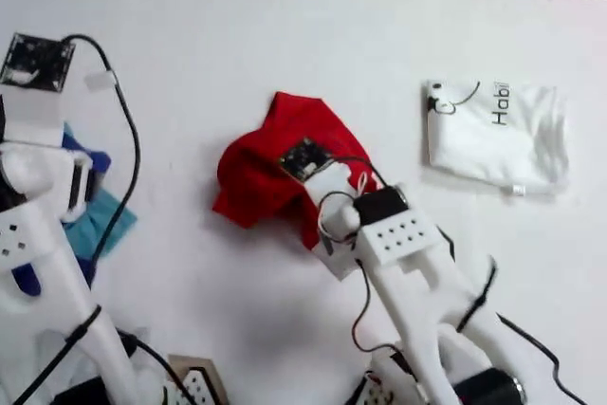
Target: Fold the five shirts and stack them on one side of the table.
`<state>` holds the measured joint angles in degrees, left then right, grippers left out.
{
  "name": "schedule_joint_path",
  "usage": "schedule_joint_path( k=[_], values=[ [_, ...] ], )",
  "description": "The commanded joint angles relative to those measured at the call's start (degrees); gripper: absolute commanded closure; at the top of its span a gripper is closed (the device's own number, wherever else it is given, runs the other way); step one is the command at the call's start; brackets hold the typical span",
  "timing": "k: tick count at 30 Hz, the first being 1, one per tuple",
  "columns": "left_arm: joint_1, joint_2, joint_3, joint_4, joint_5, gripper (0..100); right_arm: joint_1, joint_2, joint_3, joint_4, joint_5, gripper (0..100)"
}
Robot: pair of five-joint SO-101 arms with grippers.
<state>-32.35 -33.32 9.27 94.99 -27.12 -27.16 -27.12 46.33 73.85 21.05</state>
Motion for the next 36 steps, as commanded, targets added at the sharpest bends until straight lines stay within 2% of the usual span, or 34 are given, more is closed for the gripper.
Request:
schedule_joint_path(
  k=[1,6,10,12,21,23,25,26,27,28,30,36],
  values=[
    [-1.32,-3.08,3.3,-1.76,-0.18,79,-0.57,3.74,-2.64,-2.59,0.0,65.4],
    [-1.32,-4.92,8.92,-1.93,-0.09,79,-6.2,7.52,-2.81,-3.82,0.0,65.5],
    [-1.32,-5.19,14.37,-6.77,0.09,79,-11.21,12.35,-6.24,-4.44,-0.26,65.5],
    [-1.32,-5.19,16.84,-9.14,0.18,79,-11.56,16.22,-9.49,-4.62,-2.81,65.5],
    [-1.32,-5.19,18.15,-10.64,-0.18,79,-3.03,38.02,-22.77,-9.27,-4.75,67.4],
    [-1.32,-5.19,18.15,-10.64,-0.18,79,-1.1,41.19,-25.85,-8.92,-4.92,75.8],
    [-1.32,-5.19,18.15,-10.64,-0.18,79,0.75,42.95,-28.31,-8.92,-5.01,89.9],
    [-1.32,-5.19,18.15,-10.64,-0.26,79,1.63,43.12,-29.36,-8.92,-5.01,97.8],
    [-1.32,-5.19,18.24,-10.64,-0.26,79,2.42,42.95,-30.07,-8.84,-5.01,98.7],
    [-1.32,-5.19,18.24,-10.64,-0.26,79,3.12,42.33,-30.77,-8.48,-5.01,95.6],
    [-1.32,-5.19,18.68,-11.43,-0.26,79,4.09,40.04,-32.35,-7.16,-5.01,98.5],
    [-1.32,-5.19,21.58,-14.51,-0.26,79,4.44,27.3,-39.3,-0.75,-4.48,97.9]
  ],
)
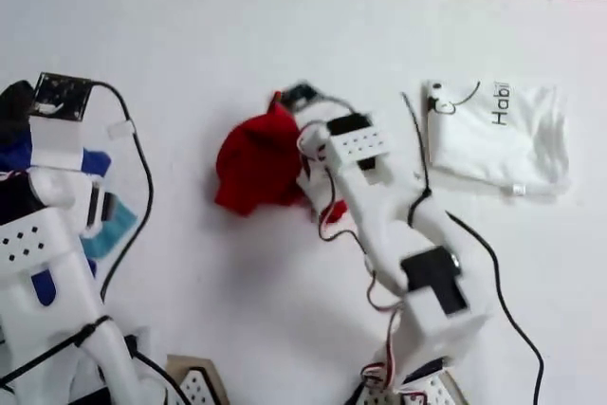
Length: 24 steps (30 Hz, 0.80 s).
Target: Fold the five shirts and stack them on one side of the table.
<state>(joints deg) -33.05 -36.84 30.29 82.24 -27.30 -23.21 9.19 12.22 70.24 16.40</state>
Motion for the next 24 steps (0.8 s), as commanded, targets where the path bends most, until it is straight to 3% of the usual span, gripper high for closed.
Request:
schedule_joint_path(
  k=[1,9,19,24],
  values=[
    [-0.62,-1.67,1.36,-2.2,-0.09,79,0.48,-11.3,-6.77,4.0,0.18,97.9],
    [-0.26,-1.67,6.55,-5.19,0.18,79,-0.04,-22.64,-18.02,10.42,0.26,97.9],
    [-0.26,-1.67,10.15,-4.75,0.0,79,-7.52,-25.01,-37.36,13.67,0.26,97.9],
    [3.52,-1.67,10.95,-1.93,0.09,79,-3.21,-24.84,-40.0,8.57,0.26,97.9]
  ],
)
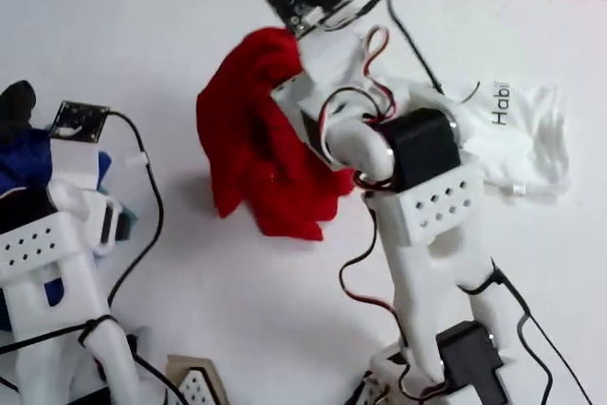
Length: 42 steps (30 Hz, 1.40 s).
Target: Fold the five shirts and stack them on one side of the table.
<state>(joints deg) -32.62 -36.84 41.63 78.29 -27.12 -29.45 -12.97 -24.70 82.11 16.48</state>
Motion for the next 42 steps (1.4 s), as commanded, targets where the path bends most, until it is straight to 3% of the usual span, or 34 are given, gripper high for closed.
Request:
schedule_joint_path(
  k=[1,6,11,17,23,27,34,42],
  values=[
    [5.19,-1.67,-0.66,3.43,-0.09,79,4.62,-2.51,-3.08,-4.26,0.18,97.9],
    [18.99,-1.76,-0.57,4.92,0.35,79,12.97,3.3,-3.08,-6.99,0.18,97.8],
    [32.97,-1.76,-0.66,0.62,4.48,79,18.42,10.95,-3.52,-7.87,0.18,97.8],
    [45.01,-1.14,0.13,-12.75,14.95,78,19.12,13.93,-3.52,-8.04,0.18,97.8],
    [50.2,-0.88,5.67,-33.14,18.02,71,21.32,15.34,-3.16,-9.45,0.18,97.8],
    [54.51,7.21,5.23,-38.86,18.55,71,24.31,16.92,-3.25,-9.45,0.18,97.8],
    [57.05,27.96,-11.91,-33.85,25.93,71,26.15,17.36,-3.25,-9.19,0.18,97.8],
    [61.71,37.45,-25.98,-30.15,29.1,71,26.33,17.45,-3.08,-9.1,0.18,97.8]
  ],
)
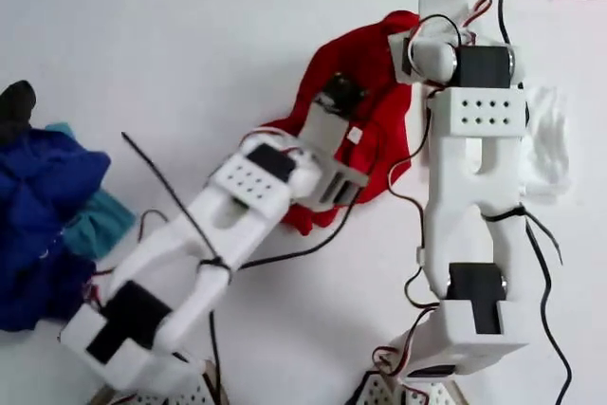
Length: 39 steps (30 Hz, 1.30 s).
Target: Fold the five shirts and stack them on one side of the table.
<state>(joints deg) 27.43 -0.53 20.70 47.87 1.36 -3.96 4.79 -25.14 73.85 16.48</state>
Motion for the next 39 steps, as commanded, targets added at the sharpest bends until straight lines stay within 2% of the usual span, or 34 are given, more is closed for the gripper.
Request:
schedule_joint_path(
  k=[1,10,14,17,27,29,34,36,39],
  values=[
    [1.93,2.29,-5.85,0.09,0.62,71,0.84,-0.31,-2.64,-0.84,0.18,97.8],
    [1.93,13.54,-11.82,0.26,0.62,72,1.36,-0.22,-2.64,-0.84,0.18,97.8],
    [2.02,16.09,-13.76,0.35,0.62,77,1.36,-0.22,-2.64,-0.84,0.18,97.8],
    [2.2,17.76,-14.46,0.18,0.62,76,1.45,-0.22,-2.64,-0.84,0.18,97.8],
    [8.88,19.25,-14.46,0.26,0.44,76,1.45,-0.22,-2.64,-0.84,0.18,97.8],
    [8.88,19.25,-14.2,0.44,0.35,78,1.45,-0.22,-2.64,-0.75,0.18,97.8],
    [8.18,19.25,-14.37,2.46,-1.14,97,1.45,-0.22,-2.64,-0.75,0.18,97.8],
    [7.82,18.99,-13.93,2.64,-5.19,97,1.45,-0.22,-2.64,-0.75,0.18,97.8],
    [6.59,18.73,-14.46,5.54,-5.45,97,1.36,-0.22,-2.64,-0.57,0.18,97.8]
  ],
)
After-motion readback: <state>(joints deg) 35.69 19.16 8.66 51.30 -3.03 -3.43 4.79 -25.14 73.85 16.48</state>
